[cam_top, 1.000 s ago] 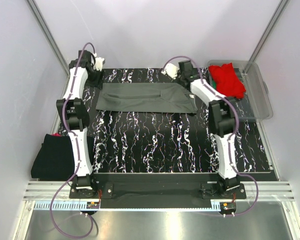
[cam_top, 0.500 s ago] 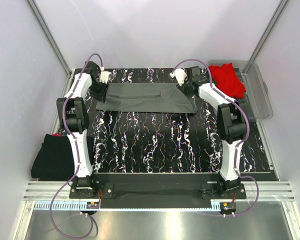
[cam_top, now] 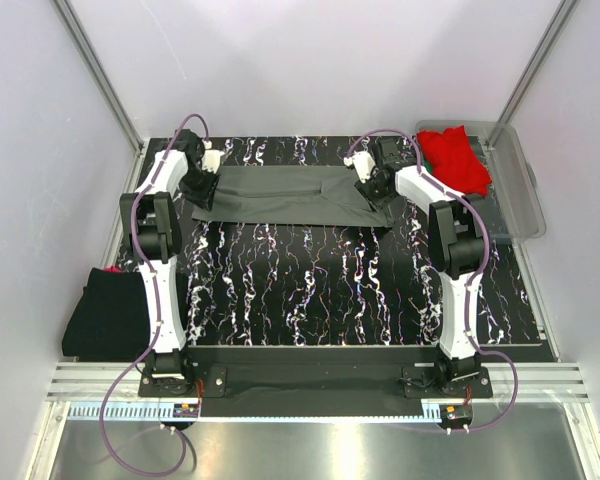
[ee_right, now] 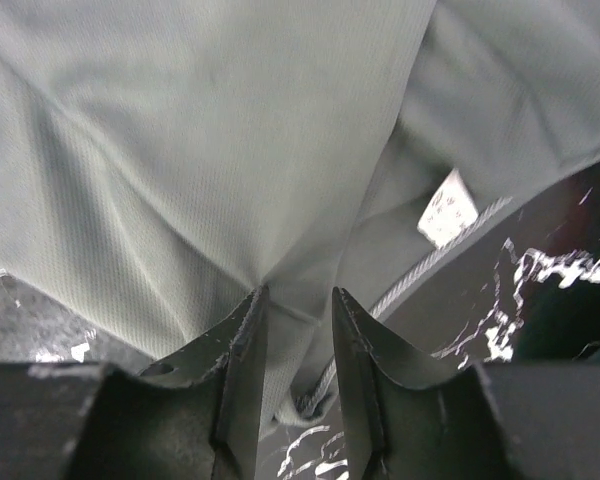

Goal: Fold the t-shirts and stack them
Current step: Fold the tshirt

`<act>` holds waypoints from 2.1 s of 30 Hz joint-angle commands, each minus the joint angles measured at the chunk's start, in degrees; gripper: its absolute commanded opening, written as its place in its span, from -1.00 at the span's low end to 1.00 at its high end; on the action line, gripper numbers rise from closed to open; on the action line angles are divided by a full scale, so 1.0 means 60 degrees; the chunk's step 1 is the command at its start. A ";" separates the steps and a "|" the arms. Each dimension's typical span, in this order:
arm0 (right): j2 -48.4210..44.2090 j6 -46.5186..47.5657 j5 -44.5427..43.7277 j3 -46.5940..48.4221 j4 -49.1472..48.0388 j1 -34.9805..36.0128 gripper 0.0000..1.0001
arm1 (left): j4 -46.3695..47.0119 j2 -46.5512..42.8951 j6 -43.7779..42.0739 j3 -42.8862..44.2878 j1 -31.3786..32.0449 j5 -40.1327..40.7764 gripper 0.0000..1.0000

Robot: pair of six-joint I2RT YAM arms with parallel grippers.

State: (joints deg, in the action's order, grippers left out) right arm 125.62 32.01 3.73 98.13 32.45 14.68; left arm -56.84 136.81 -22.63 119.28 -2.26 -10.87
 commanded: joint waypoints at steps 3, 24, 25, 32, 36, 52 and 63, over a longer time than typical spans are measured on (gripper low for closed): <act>-0.0853 -0.0223 0.0082 0.0067 0.0584 -0.0234 -0.22 | 0.0157 0.0035 -0.0051 0.0378 -0.0018 0.0083 -0.32; -0.1924 -0.0486 0.1122 -0.1266 0.1154 -0.0424 -0.22 | 0.0172 0.0152 -0.0051 0.0100 -0.0004 0.0611 -0.32; -0.1822 -0.0530 0.1137 -0.1209 0.1169 -0.0410 -0.21 | 0.0171 0.0137 -0.0066 0.0114 -0.0004 0.0611 -0.32; -0.1558 -0.0457 0.1239 -0.1076 0.1345 -0.0498 -0.23 | 0.0171 0.0166 -0.0080 0.0129 -0.0004 0.0655 -0.32; -0.1382 -0.0457 0.1385 -0.1047 0.1433 -0.0527 -0.25 | 0.0171 0.0181 -0.0066 0.0114 -0.0004 0.0684 -0.32; -0.1205 -0.0048 0.1241 -0.0607 0.1521 -0.0600 -0.87 | 0.0172 0.0123 -0.0095 -0.0032 0.0040 0.0787 -0.32; -0.1162 0.0934 0.0610 -0.0301 0.1521 -0.0981 -0.90 | 0.0201 0.0123 -0.0124 -0.0017 0.0040 0.0919 -0.32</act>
State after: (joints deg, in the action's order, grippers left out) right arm 119.68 35.20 9.54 92.71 41.65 9.98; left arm -56.75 137.32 -22.68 119.26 -1.91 -7.07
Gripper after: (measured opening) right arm 0.056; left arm 0.340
